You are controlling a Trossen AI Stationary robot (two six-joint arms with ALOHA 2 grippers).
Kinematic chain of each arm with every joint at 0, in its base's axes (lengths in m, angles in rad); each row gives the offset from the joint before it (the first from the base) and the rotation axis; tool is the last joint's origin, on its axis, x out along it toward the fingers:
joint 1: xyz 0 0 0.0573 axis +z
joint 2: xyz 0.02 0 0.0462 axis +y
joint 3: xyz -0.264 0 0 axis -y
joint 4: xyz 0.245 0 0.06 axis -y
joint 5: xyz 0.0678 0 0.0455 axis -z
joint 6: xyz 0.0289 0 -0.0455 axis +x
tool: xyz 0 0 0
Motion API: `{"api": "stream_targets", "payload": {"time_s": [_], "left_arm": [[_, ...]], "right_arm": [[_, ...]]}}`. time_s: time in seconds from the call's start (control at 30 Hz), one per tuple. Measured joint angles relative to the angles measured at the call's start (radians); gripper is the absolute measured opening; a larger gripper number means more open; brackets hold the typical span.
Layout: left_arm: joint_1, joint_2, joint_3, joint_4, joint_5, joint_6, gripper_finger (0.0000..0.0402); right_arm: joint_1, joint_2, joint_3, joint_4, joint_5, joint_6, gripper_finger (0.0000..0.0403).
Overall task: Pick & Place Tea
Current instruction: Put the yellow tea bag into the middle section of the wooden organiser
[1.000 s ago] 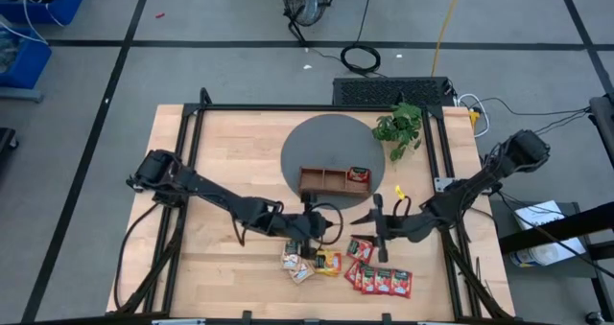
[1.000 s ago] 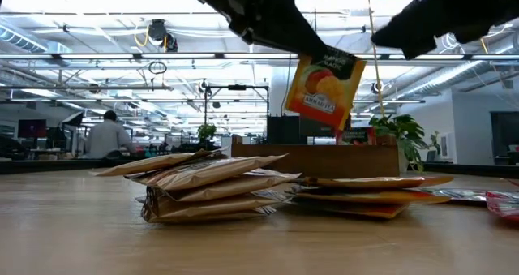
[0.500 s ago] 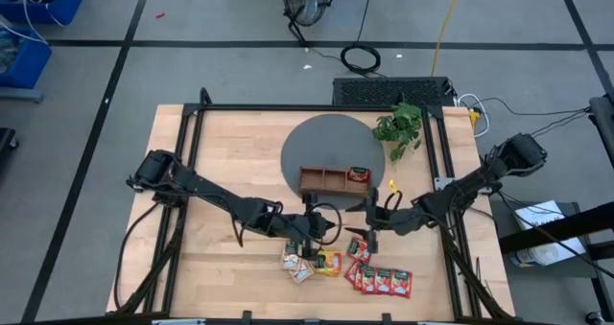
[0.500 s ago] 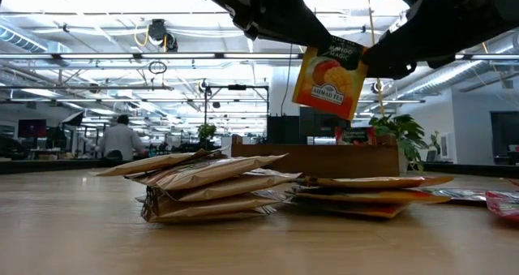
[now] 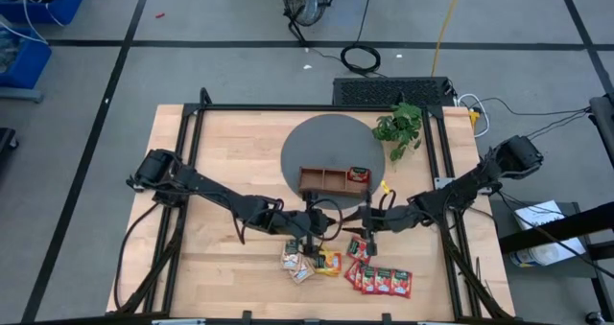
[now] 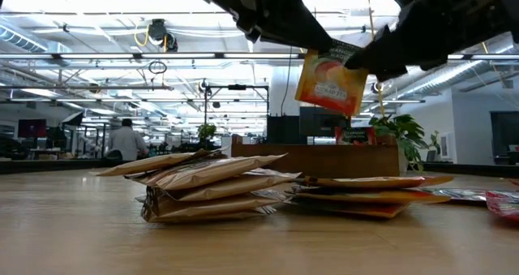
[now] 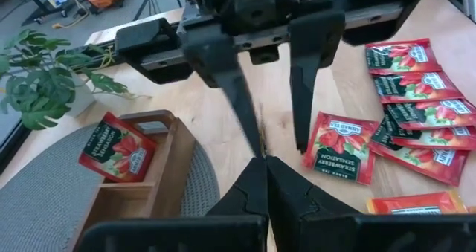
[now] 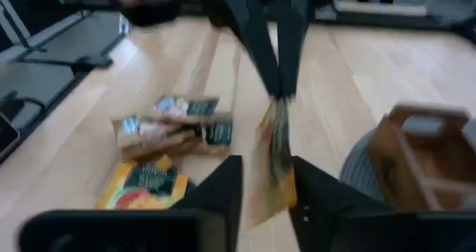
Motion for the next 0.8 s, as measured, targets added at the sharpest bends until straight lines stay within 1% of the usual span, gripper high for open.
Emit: {"api": "stream_targets", "payload": {"time_s": [0.1, 0.17, 0.23, 0.37, 0.47, 0.7, 0.73, 0.8], "left_arm": [[0.000, 0.000, 0.000, -0.001, 0.001, 0.000, 0.0002], [0.000, 0.000, 0.000, 0.000, 0.001, 0.000, 0.0003], [0.000, 0.000, 0.000, 0.001, 0.005, 0.000, 0.0003], [0.000, 0.000, 0.000, -0.003, 0.006, 0.000, 0.0006], [0.000, 0.000, 0.000, -0.006, 0.005, 0.001, 0.0028], [-0.005, 0.000, 0.000, -0.007, 0.000, 0.078, 0.0079], [-0.007, -0.004, 0.000, -0.021, 0.000, 0.077, 0.0084], [-0.015, -0.034, -0.001, -0.117, 0.000, 0.076, 0.0092]], "right_arm": [[-0.002, -0.003, 0.001, 0.011, -0.002, -0.028, 0.0029], [-0.002, -0.004, 0.001, 0.018, -0.007, -0.047, 0.0008], [-0.002, -0.005, 0.001, 0.018, -0.025, -0.043, 0.0007], [-0.002, -0.005, 0.001, 0.015, -0.026, -0.037, 0.0002], [-0.002, -0.005, 0.001, 0.005, -0.026, -0.039, 0.0001], [-0.002, -0.005, 0.001, -0.043, -0.025, -0.040, 0.0001], [-0.003, -0.005, 0.001, -0.048, -0.024, -0.040, 0.0000], [-0.006, -0.005, 0.001, -0.061, -0.023, -0.043, 0.0000]]}}
